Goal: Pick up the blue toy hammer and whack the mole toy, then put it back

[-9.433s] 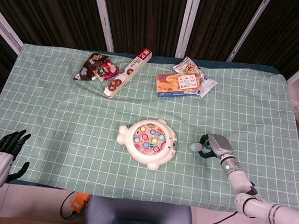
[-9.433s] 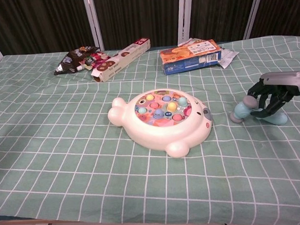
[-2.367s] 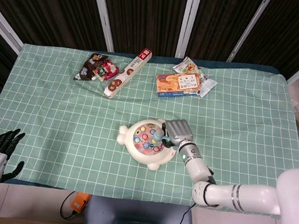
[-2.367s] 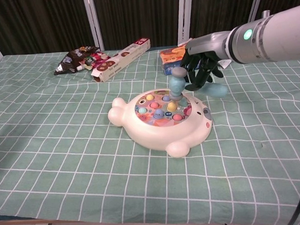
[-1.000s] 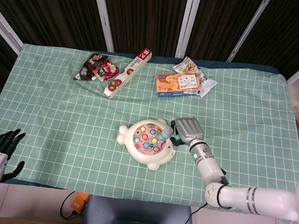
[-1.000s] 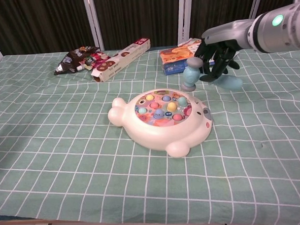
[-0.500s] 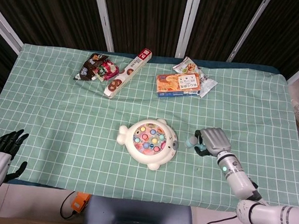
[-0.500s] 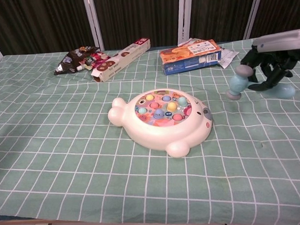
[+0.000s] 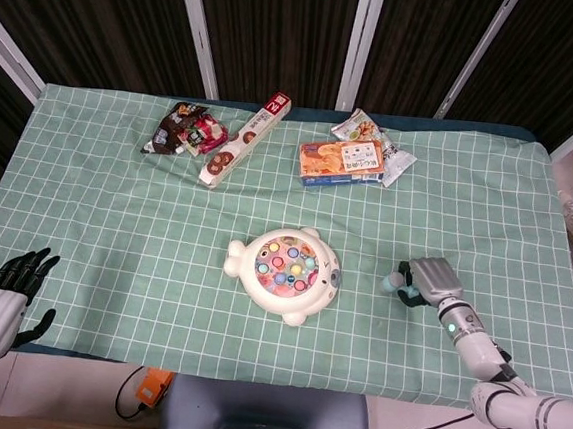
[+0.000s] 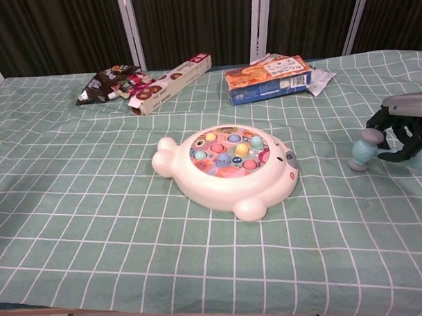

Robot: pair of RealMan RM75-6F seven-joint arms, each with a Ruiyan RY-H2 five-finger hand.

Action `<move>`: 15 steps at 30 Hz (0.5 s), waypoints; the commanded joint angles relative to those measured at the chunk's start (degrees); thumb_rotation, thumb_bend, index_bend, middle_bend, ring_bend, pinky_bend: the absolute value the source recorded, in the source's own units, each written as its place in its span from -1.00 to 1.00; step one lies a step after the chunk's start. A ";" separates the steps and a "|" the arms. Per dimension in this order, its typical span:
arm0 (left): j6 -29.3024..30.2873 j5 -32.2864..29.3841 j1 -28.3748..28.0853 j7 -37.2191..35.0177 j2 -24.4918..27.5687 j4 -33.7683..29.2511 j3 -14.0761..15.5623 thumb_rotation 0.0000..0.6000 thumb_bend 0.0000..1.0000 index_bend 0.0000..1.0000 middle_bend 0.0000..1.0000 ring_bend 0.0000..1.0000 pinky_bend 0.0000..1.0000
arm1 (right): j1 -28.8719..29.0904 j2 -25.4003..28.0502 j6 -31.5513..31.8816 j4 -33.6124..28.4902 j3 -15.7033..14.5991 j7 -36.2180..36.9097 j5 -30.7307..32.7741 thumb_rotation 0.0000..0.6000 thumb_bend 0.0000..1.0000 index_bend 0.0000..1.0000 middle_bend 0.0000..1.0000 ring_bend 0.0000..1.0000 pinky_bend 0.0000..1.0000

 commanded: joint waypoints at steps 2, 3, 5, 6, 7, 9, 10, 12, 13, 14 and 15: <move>0.00 0.00 -0.02 -0.01 0.01 0.00 0.01 1.00 -0.25 -1.00 -1.00 -1.00 -0.77 | -0.29 -0.74 0.03 0.72 0.37 -0.73 -1.85 1.00 0.64 1.00 0.43 0.46 0.69; -0.01 -0.02 -0.02 0.01 0.00 0.00 0.00 1.00 -0.25 -1.00 -1.00 -1.00 -0.77 | -0.32 -0.85 0.15 0.77 0.45 -1.02 -2.16 1.00 0.64 1.00 0.43 0.46 0.69; -0.06 -0.05 -0.03 0.03 0.00 -0.01 0.02 1.00 -0.25 -1.00 -1.00 -1.00 -0.77 | -0.40 -1.01 0.39 0.72 0.68 -1.46 -2.66 1.00 0.64 1.00 0.43 0.46 0.69; -0.06 -0.05 -0.03 0.06 0.00 -0.01 0.03 1.00 -0.25 -1.00 -1.00 -1.00 -0.77 | -0.45 -1.04 0.50 0.61 0.83 -1.73 -2.92 1.00 0.64 1.00 0.43 0.46 0.69; -0.06 -0.05 -0.04 0.08 -0.01 -0.01 0.04 1.00 -0.25 -1.00 -1.00 -1.00 -0.77 | -0.48 -1.05 0.56 0.55 0.95 -1.89 -3.11 1.00 0.63 1.00 0.43 0.46 0.69; -0.08 -0.08 -0.04 0.13 -0.03 -0.02 0.05 1.00 -0.25 -1.00 -1.00 -1.00 -0.77 | -0.56 -1.06 0.58 0.48 1.23 -2.18 -3.39 1.00 0.64 1.00 0.43 0.46 0.69; -0.09 -0.10 -0.04 0.14 -0.02 -0.03 0.05 1.00 -0.25 -1.00 -1.00 -1.00 -0.77 | -0.60 -1.06 0.55 0.48 1.32 -2.27 -3.51 1.00 0.64 1.00 0.43 0.46 0.69; -0.13 -0.15 -0.07 0.19 -0.02 -0.06 0.04 1.00 -0.24 -1.00 -1.00 -1.00 -0.77 | -0.75 -1.11 0.59 0.58 1.52 -2.38 -3.91 1.00 0.64 1.00 0.43 0.46 0.69; -0.15 -0.17 -0.08 0.21 -0.02 -0.07 0.03 1.00 -0.25 -1.00 -1.00 -1.00 -0.77 | -0.84 -1.18 0.62 0.73 1.58 -2.38 -4.11 1.00 0.64 1.00 0.43 0.46 0.69; -0.17 -0.19 -0.07 0.24 -0.02 -0.09 0.05 1.00 -0.25 -1.00 -1.00 -1.00 -0.77 | -0.96 -1.27 0.61 0.93 1.63 -2.32 -4.32 1.00 0.64 1.00 0.43 0.46 0.69; -0.20 -0.20 -0.08 0.28 -0.04 -0.08 0.06 1.00 -0.25 -1.00 -1.00 -1.00 -0.77 | -1.12 -1.46 0.64 1.30 1.70 -2.12 -4.72 1.00 0.64 1.00 0.43 0.46 0.69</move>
